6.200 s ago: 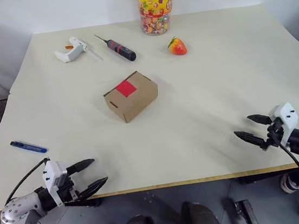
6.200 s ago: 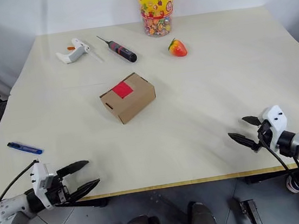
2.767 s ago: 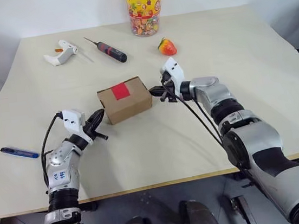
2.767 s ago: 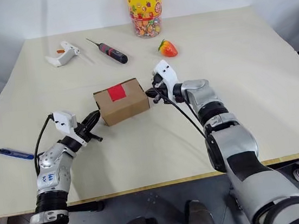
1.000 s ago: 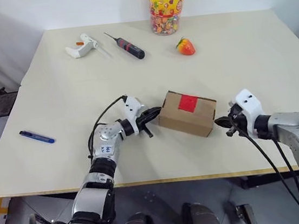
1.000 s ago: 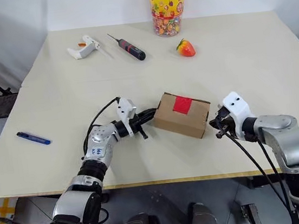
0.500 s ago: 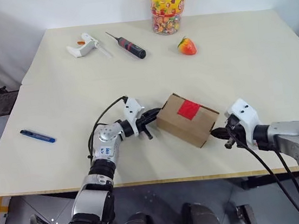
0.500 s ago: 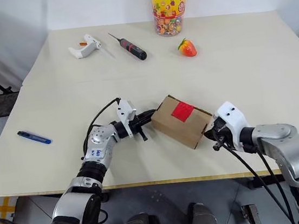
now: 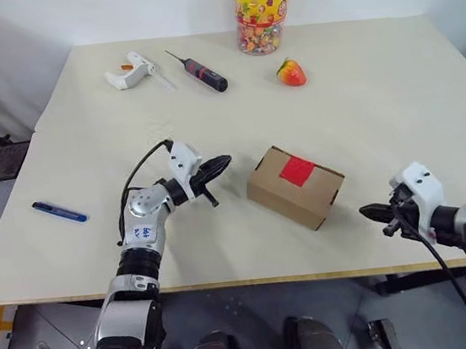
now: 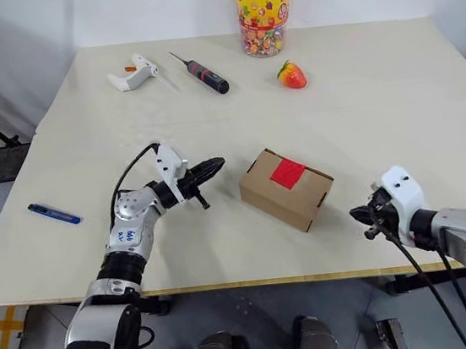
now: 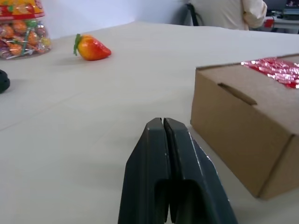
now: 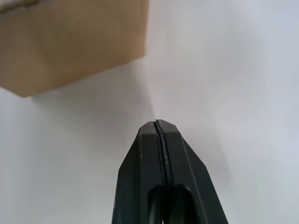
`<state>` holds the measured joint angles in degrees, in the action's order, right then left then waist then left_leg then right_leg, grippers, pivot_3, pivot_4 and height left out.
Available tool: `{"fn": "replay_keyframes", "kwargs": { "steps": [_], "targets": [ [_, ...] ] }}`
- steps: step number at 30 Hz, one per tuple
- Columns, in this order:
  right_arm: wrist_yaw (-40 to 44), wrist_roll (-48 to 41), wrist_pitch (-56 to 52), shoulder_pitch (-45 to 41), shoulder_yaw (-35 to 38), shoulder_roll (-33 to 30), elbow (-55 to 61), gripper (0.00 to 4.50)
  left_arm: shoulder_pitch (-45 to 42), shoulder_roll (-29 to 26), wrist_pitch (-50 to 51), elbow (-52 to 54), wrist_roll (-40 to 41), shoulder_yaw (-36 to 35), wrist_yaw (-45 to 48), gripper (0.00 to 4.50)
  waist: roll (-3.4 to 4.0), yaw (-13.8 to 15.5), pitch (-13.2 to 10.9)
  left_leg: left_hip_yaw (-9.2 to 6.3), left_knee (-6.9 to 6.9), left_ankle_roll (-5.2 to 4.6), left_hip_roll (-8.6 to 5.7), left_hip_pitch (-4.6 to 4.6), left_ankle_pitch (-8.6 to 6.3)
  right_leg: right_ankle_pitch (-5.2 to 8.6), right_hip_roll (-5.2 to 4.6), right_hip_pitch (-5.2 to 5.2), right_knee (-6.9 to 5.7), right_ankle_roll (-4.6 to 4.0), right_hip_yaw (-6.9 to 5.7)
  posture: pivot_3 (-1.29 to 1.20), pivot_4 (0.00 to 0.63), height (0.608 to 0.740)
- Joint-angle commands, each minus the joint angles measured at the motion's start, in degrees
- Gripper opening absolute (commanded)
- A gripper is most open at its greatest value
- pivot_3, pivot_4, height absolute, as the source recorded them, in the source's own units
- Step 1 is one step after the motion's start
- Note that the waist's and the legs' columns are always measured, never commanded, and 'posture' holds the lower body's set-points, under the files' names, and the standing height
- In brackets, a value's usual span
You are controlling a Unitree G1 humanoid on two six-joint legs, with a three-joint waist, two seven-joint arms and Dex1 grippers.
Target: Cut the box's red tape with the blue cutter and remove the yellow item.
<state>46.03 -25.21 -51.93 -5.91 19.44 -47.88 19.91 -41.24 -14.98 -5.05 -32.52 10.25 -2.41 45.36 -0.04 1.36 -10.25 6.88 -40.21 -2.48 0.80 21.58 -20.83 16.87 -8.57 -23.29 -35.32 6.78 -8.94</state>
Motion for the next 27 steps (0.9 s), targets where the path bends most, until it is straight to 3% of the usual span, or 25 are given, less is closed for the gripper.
{"fn": "replay_keyframes", "kwargs": {
  "steps": [1,3,7,13,20,27],
  "targets": [
    [3.63,-5.05,2.28,-5.10,4.69,-2.15,-0.57,0.52,3.54,-3.41,7.79,12.79,4.64,-2.38,0.28,1.07,0.00,-0.51,0.00,0.01,0.01,0.01,0.04,0.00,0.00,0.00,0.00,-0.02,0.00,0.00,0.01,0.00,0.150,0.740],
    [4.55,-6.35,2.68,-6.74,4.91,-2.49,-1.27,1.15,5.28,-4.57,11.46,17.34,6.15,-2.62,0.10,1.64,0.00,-0.75,0.00,-0.01,0.08,0.06,0.13,-0.04,0.03,0.00,0.03,-0.03,-0.01,0.00,-0.01,0.00,0.150,0.740],
    [8.76,-7.91,6.28,-16.88,-0.24,-2.74,-6.83,2.53,19.68,-12.95,26.60,37.89,15.51,-8.87,1.00,2.85,-0.01,-2.00,-0.01,-0.03,0.08,0.09,0.21,-0.09,0.04,0.00,-0.01,0.01,-0.03,0.00,0.04,0.00,0.150,0.740],
    [15.54,-3.59,14.10,-25.86,-10.25,-2.38,-18.01,4.48,33.33,-19.61,30.64,46.05,18.66,-18.04,-1.36,4.50,-0.04,-1.30,-0.03,-0.09,0.07,0.08,0.24,-0.22,0.05,0.01,-0.03,0.24,0.03,-0.02,0.04,0.00,0.150,0.740],
    [20.26,-2.38,20.22,-32.42,-14.44,-0.08,-25.76,4.48,42.99,-16.12,33.49,56.33,22.13,-31.23,-13.33,4.50,-0.03,-0.91,-0.03,-0.27,0.08,0.05,0.21,-0.29,0.06,-0.04,-0.07,0.55,0.34,0.06,-0.01,0.00,0.150,0.740],
    [28.92,-0.18,27.50,-35.80,-16.87,-0.15,-34.74,4.48,56.65,-10.56,34.36,68.10,24.47,-37.36,-19.63,4.50,-0.04,-1.31,-0.03,-0.34,0.12,0.05,0.21,-0.30,0.04,-0.03,-0.05,0.66,0.46,0.05,-0.07,0.00,0.150,0.740]
  ]
}}
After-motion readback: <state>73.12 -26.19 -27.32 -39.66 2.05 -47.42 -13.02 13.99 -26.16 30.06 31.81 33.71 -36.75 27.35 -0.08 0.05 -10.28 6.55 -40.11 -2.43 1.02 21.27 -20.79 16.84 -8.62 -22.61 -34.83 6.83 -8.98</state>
